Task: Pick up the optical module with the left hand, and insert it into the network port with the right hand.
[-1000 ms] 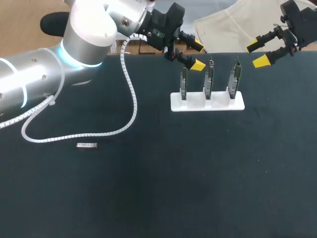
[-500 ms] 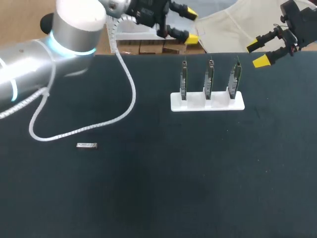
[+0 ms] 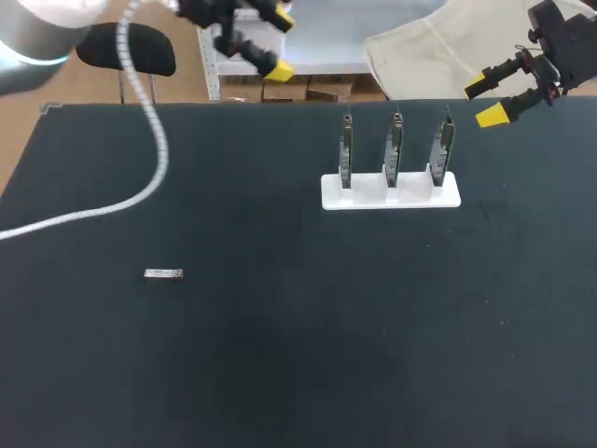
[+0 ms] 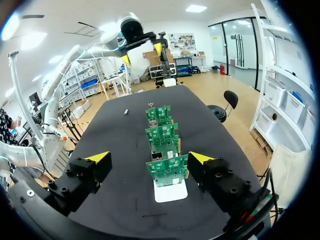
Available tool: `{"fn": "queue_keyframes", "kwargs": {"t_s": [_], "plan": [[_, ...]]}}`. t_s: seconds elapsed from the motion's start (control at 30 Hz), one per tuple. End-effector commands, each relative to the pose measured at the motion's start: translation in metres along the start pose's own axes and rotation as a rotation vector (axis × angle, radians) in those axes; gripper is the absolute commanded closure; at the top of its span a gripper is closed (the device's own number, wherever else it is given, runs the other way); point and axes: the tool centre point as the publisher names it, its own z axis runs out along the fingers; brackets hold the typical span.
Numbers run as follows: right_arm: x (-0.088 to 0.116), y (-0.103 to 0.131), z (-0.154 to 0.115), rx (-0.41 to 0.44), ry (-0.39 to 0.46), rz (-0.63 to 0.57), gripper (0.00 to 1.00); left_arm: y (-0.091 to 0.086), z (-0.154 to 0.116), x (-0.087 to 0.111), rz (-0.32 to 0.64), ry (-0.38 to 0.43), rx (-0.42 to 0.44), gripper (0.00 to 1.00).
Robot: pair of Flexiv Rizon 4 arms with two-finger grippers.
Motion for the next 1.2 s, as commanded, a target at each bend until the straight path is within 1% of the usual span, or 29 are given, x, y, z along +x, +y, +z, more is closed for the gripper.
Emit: {"fn": "queue_keyframes", "kwargs": {"t_s": [0.03, 0.1, 0.17, 0.2, 0.23, 0.3, 0.33, 0.4, 0.93, 0.97, 1.03, 1.07, 1.1, 1.13, 1.17, 1.2], "plan": [[0.0, 0.001, 0.0, 0.002, -0.001, -0.001, 0.0, -0.074, -0.063, 0.027, -0.024, 0.053, -0.161, 0.0], [0.0, 0.001, 0.0, 0.002, -0.001, -0.001, 0.0, -0.086, -0.07, 0.033, -0.028, 0.052, -0.175, 0.0], [0.0, 0.001, 0.0, 0.002, -0.001, -0.001, 0.0, -0.1, -0.081, 0.046, -0.044, 0.082, -0.179, 0.0], [0.0, 0.001, 0.0, 0.002, -0.001, -0.001, 0.0, -0.103, -0.083, 0.049, -0.042, 0.095, -0.181, 0.0], [0.0, 0.001, 0.0, 0.002, -0.001, -0.001, 0.0, -0.111, -0.087, 0.055, -0.055, 0.12, -0.18, 0.0], [0.0, 0.001, 0.0, 0.002, -0.001, -0.001, 0.0, -0.121, -0.094, 0.066, -0.066, 0.12, -0.187, 0.0], [0.0, 0.001, 0.0, 0.002, -0.001, -0.001, 0.0, -0.128, -0.096, 0.07, -0.076, 0.129, -0.194, 0.0], [0.0, 0.001, 0.0, 0.002, -0.001, -0.001, 0.0, -0.136, -0.101, 0.074, -0.073, 0.105, -0.223, 0.0], [0.0, 0.001, 0.0, 0.002, -0.001, -0.001, 0.0, -0.136, -0.101, 0.074, -0.073, 0.105, -0.223, 0.0], [0.0, 0.001, 0.0, 0.002, -0.001, -0.001, 0.0, -0.13, -0.095, 0.066, -0.011, 0.09, -0.199, 0.0], [0.0, 0.001, 0.0, 0.002, -0.001, -0.001, 0.0, -0.126, -0.086, 0.059, 0.036, 0.191, -0.166, 0.0], [0.0, 0.001, 0.0, 0.002, -0.001, -0.001, 0.0, -0.128, -0.082, 0.058, 0.074, 0.245, -0.153, 0.0], [0.0, 0.001, 0.0, 0.002, -0.001, -0.001, 0.0, -0.131, -0.079, 0.06, 0.077, 0.269, -0.14, 0.0], [0.0, 0.001, 0.0, 0.002, -0.001, -0.001, 0.0, -0.135, -0.075, 0.063, 0.105, 0.289, -0.118, 0.0], [0.0, 0.001, 0.0, 0.002, -0.001, -0.001, 0.0, -0.141, -0.071, 0.066, 0.138, 0.325, -0.082, 0.0], [0.0, 0.001, 0.0, 0.002, -0.001, -0.001, 0.0, -0.148, -0.067, 0.07, 0.142, 0.357, -0.073, 0.0]]}}
